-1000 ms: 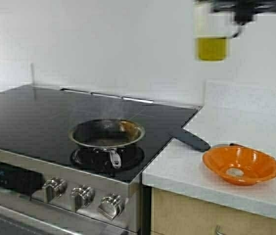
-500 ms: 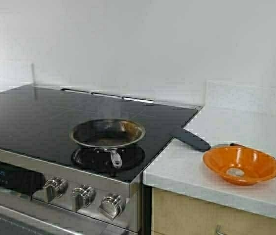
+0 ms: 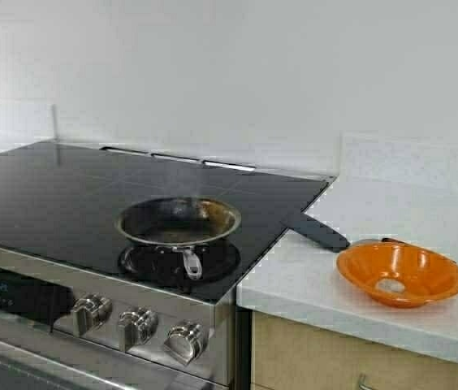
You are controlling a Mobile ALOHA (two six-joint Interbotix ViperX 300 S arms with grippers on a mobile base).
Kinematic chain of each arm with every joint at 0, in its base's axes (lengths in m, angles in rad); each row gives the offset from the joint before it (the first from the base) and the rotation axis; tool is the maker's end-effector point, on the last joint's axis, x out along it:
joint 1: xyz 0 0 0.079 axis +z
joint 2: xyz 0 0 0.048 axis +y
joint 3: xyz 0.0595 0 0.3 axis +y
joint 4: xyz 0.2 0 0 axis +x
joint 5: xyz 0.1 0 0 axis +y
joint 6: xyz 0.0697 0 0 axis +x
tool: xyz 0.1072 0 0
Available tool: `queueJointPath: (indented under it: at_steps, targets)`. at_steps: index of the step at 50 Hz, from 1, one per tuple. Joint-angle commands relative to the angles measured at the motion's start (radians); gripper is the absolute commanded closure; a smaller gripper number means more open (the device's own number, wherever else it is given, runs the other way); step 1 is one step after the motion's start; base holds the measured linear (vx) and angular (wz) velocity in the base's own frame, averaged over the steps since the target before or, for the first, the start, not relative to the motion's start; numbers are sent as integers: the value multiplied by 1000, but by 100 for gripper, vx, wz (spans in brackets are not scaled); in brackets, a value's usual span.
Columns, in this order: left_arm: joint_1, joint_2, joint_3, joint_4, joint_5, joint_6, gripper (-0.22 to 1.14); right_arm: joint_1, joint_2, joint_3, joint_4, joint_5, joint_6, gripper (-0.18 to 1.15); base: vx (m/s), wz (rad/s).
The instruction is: Add oil to the pan and cook the shrimp and serve it
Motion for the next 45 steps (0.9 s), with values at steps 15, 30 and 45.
queueJointPath:
  at_steps: [15,30,45]
  targets:
    - [0,9,-6,2,-6,11,89,-61,229,-181,-193,-100,218,89,0,0]
    - [0,12,-5,2,-6,11,88,-66,336,-256,-193,-124,238,89,0,0]
    - [0,26,-5,2,-9,11,88,-64,393,-276,-193,-178,242,89,0,0]
